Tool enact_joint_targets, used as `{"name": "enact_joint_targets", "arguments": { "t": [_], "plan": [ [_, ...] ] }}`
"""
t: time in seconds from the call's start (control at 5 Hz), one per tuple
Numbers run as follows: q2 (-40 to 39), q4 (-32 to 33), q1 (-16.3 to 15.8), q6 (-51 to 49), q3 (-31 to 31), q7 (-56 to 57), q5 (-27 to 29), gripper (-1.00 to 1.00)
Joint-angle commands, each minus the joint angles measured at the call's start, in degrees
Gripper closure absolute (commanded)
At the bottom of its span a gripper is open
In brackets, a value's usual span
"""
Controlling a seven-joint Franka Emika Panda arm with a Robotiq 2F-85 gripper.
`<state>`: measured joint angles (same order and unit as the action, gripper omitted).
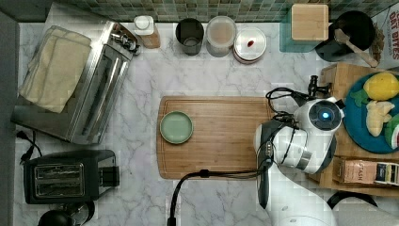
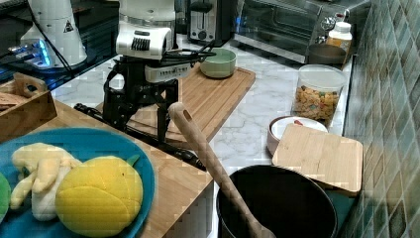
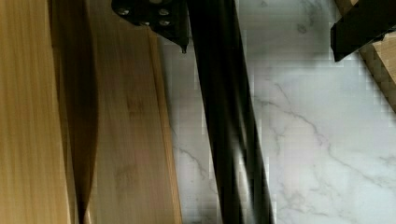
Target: Open the drawer.
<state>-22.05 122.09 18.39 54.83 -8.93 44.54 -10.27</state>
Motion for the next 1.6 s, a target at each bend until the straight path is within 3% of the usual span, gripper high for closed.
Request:
{"name": "enact_joint_targets", "arguments": {
  "t": [0.2,0.6,1.0,1.6],
  "plan": [
    [-0.79,-7.84,-4.48,-5.38,11.49,6.6,4.89,-1.0],
    [3.83,-5.36,-9.39,-8.04,17.24,-4.65,6.09,-1.0],
    [6.47,-5.89,-13.47,-11.91,16.62,-10.37,6.11,-1.0],
    [7.74,-6.91,-15.38,-12.96,18.26,-19.39,7.65,-1.0]
  ]
}}
